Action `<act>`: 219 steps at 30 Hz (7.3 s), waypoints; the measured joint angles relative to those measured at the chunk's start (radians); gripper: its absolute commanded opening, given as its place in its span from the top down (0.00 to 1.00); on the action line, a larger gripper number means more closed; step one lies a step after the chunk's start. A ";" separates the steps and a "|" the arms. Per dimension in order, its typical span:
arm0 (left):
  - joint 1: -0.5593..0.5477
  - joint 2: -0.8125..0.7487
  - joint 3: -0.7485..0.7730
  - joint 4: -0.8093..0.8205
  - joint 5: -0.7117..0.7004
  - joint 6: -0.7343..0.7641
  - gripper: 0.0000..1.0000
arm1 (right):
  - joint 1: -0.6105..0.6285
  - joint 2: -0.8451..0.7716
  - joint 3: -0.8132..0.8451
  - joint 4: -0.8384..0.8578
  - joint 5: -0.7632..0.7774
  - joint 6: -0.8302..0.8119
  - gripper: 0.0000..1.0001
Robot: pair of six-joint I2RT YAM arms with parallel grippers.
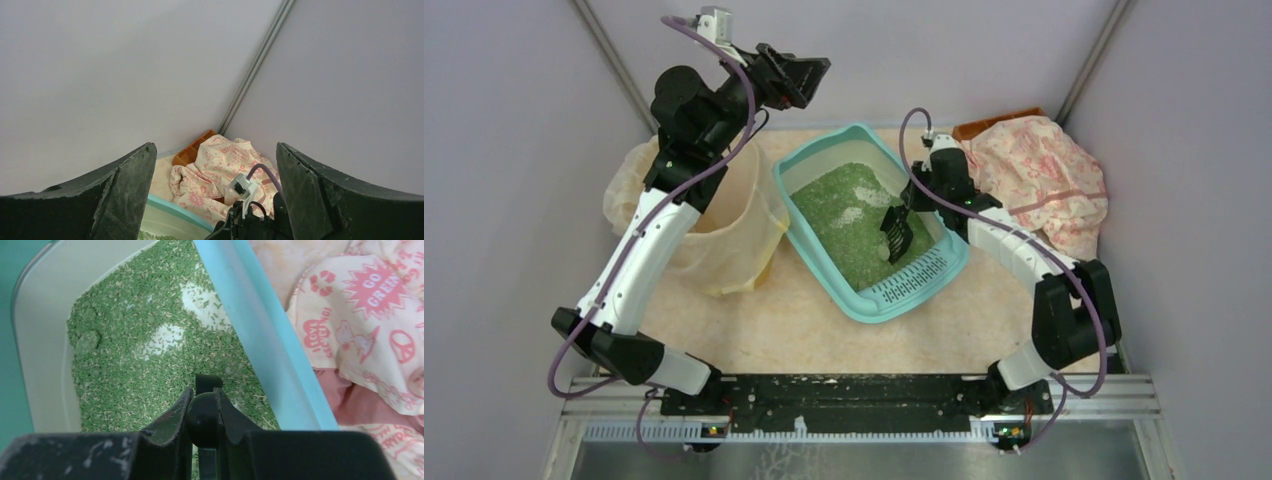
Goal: Clean the litter box
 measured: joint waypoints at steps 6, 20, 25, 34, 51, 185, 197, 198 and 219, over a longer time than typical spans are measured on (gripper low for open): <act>0.000 -0.002 -0.006 -0.002 0.000 0.001 0.06 | 0.000 0.071 0.026 0.046 -0.089 0.019 1.00; 0.000 -0.002 -0.009 -0.002 0.000 0.016 0.06 | -0.003 0.169 0.036 0.114 -0.370 0.072 1.00; 0.005 -0.002 -0.009 0.000 0.001 0.019 0.06 | -0.044 0.231 0.023 0.148 -0.527 0.156 1.00; 0.005 -0.002 -0.009 0.000 0.000 0.030 0.06 | -0.116 0.266 -0.003 0.197 -0.676 0.266 1.00; 0.014 -0.002 -0.009 -0.001 -0.001 0.064 0.06 | -0.175 0.241 0.091 0.187 -0.683 0.369 1.00; 0.026 -0.097 0.012 -0.136 -0.046 0.180 0.04 | 0.221 0.885 1.361 0.340 -0.809 0.749 1.00; 0.037 -0.080 0.012 -0.156 -0.045 0.190 0.04 | 0.226 0.943 1.397 0.602 -0.880 0.660 1.00; 0.039 -0.080 0.012 -0.156 -0.045 0.191 0.05 | 0.226 0.945 1.397 0.641 -0.897 0.666 1.00; 0.039 -0.107 0.012 -0.198 -0.051 0.248 0.05 | 0.227 0.972 1.441 1.049 -1.082 0.762 1.00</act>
